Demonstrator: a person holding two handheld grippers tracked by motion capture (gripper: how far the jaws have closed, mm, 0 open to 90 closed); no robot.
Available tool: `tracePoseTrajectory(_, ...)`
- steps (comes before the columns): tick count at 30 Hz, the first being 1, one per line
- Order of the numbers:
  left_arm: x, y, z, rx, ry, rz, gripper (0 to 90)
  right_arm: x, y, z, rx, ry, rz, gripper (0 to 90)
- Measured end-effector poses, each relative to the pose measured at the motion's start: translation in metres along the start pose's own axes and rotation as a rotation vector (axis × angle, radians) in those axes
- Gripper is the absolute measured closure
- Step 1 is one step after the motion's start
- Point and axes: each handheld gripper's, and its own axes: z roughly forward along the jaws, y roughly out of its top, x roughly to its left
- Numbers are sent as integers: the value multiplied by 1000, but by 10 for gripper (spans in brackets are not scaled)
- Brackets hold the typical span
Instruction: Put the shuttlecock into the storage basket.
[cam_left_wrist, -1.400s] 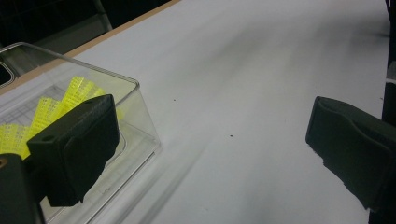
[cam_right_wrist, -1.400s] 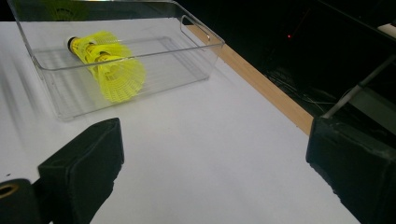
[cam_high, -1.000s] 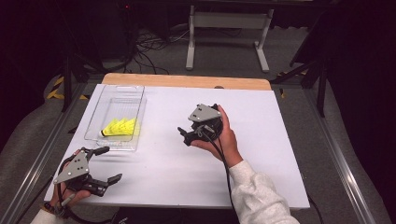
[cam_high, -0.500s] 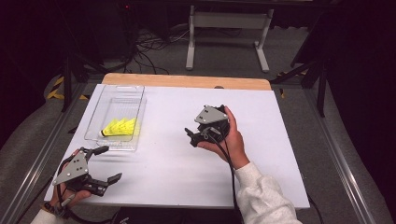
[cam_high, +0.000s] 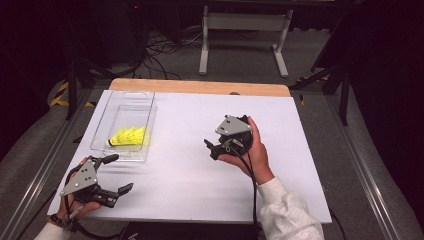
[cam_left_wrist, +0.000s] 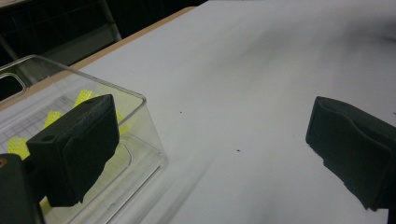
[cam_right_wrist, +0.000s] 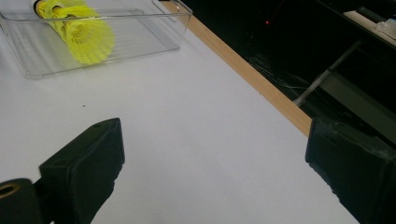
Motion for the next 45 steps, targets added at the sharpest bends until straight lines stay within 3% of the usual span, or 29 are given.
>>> tracePoseTrajectory(17, 5, 3, 10, -6, -4, 2, 36, 1, -21, -6, 33, 11, -3, 54)
tracePoseTrajectory(45, 4, 4, 13, -5, 2, 9, 37, 13, -49, -31, 4, -32, -53, 46)
